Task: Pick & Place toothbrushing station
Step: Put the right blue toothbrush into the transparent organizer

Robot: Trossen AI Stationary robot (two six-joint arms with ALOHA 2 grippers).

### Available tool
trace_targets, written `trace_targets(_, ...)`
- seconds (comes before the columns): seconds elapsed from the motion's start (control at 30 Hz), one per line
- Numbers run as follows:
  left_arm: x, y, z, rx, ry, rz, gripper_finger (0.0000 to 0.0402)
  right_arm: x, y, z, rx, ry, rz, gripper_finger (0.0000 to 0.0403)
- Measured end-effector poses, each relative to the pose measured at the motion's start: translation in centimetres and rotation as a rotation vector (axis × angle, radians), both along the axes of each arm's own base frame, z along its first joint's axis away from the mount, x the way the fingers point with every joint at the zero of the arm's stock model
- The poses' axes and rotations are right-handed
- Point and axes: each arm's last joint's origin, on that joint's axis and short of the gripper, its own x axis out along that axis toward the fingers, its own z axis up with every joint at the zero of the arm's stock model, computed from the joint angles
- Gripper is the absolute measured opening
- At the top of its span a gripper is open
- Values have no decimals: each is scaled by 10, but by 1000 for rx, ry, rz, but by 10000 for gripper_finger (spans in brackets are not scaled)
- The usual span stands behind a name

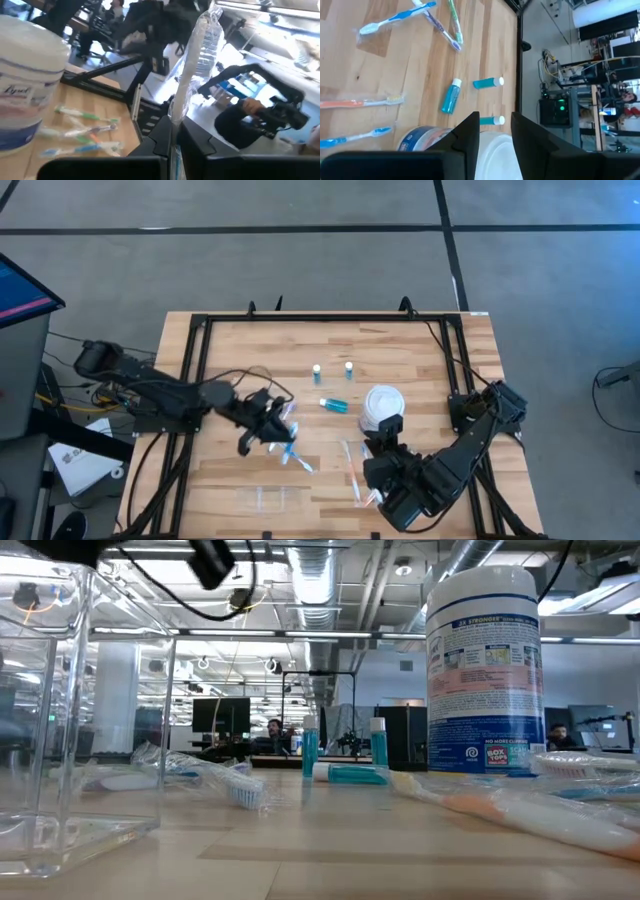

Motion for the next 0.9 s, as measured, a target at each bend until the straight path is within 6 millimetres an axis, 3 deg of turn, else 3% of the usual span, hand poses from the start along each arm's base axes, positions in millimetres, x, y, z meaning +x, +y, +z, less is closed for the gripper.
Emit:
trace_targets(0.7,-62,-86,-16,224,-23,-19,14,3,-3,0,46,-19,-44,102)
trace_targets(0.9,-85,-105,-26,320,44,-8,14,3,-3,-1,58,-27,-54,102)
